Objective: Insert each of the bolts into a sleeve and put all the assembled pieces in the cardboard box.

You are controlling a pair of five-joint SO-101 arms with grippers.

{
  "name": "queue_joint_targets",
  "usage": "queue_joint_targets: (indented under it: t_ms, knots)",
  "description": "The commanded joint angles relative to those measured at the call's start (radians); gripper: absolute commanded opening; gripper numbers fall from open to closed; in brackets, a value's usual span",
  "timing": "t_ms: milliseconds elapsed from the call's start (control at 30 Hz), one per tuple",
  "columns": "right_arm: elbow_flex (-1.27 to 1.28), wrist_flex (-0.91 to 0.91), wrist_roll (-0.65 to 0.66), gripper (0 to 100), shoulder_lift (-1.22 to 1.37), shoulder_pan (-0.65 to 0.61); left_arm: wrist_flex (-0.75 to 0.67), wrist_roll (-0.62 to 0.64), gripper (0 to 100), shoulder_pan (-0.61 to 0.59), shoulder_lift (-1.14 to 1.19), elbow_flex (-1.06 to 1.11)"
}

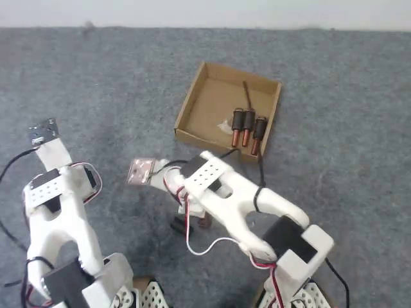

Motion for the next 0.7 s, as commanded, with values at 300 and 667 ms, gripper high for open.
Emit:
queue_joint_targets:
  t_ms: [300,667]
  knots:
    - [-0.012,0.314,-0.252,0.6,-0.519,0.346,0.003,-0.009,8,0.000,-0.005,-0.045]
    - [0.192,0.302,-0.350,0.6,-0.547,0.762,0.005,-0.012,8,0.041,-0.002,-0.045]
